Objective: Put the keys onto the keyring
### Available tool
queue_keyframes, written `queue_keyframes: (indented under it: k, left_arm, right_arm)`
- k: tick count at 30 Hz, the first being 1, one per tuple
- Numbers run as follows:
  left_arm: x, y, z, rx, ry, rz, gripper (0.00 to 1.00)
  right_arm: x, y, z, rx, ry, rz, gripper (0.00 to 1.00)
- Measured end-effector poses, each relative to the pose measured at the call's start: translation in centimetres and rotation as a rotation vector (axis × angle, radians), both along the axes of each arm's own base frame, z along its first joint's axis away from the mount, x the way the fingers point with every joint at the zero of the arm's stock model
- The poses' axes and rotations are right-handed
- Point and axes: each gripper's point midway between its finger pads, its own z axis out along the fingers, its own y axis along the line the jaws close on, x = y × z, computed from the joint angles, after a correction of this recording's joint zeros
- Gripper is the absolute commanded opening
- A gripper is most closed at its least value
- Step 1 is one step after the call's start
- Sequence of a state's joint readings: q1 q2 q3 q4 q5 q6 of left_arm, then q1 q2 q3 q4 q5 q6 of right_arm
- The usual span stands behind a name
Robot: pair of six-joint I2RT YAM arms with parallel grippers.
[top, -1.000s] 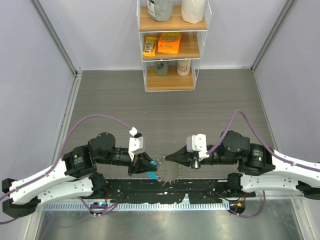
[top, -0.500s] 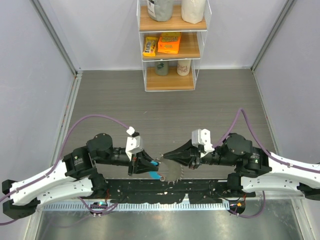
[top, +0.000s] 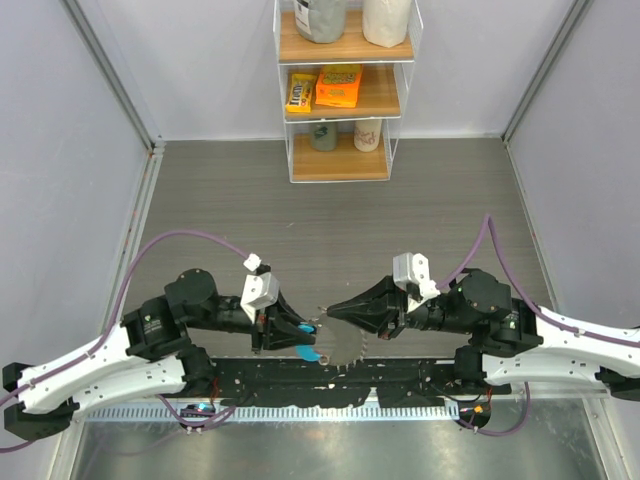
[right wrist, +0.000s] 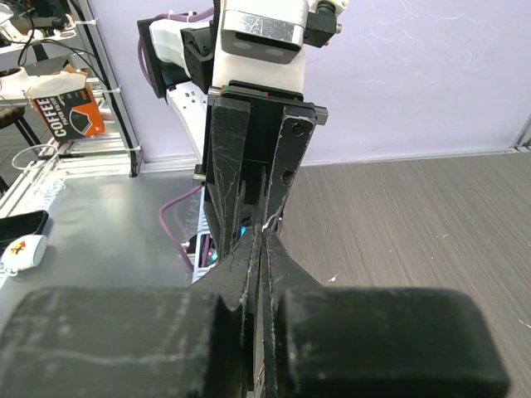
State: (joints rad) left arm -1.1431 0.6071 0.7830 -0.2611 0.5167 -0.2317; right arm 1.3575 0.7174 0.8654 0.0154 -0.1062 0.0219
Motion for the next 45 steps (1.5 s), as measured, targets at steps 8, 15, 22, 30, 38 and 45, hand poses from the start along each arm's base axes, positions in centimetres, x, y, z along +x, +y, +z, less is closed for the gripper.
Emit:
queue_keyframes:
  k: [8, 15, 22, 30, 38, 45]
  left_arm:
    - [-0.1, -0.4, -0.3, 0.01, 0.007, -0.015, 0.35]
    - [-0.1, -1.0, -0.5, 0.016, 0.01, -0.032, 0.71]
    - [1.2, -0.7, 0.1, -0.007, -0.023, 0.054, 0.8]
    - [4.6, -0.1, 0.2, 0.0, -0.055, 0.253, 0.82]
    - [5.0, -0.1, 1.0, -0.03, -0.059, 0.276, 0.83]
    - [3.8, -0.6, 3.3, -0.085, -0.045, 0.207, 0.84]
  right_arm:
    - [0.0, -0.3, -0.3, 0.025, 0.013, -0.006, 0.06]
    - [0.7, -0.4, -0.4, 0.028, 0.017, -0.044, 0.06]
    - [0.7, -1.7, 0.5, 0.068, 0.01, -0.055, 0.06]
    - [0.1, -3.1, 0.8, 0.104, -0.005, -0.041, 0.06]
    - [-1.2, -5.0, 1.1, 0.148, -0.016, 0.01, 0.06]
    - [-3.0, -6.0, 1.8, 0.194, -0.042, 0.093, 0.06]
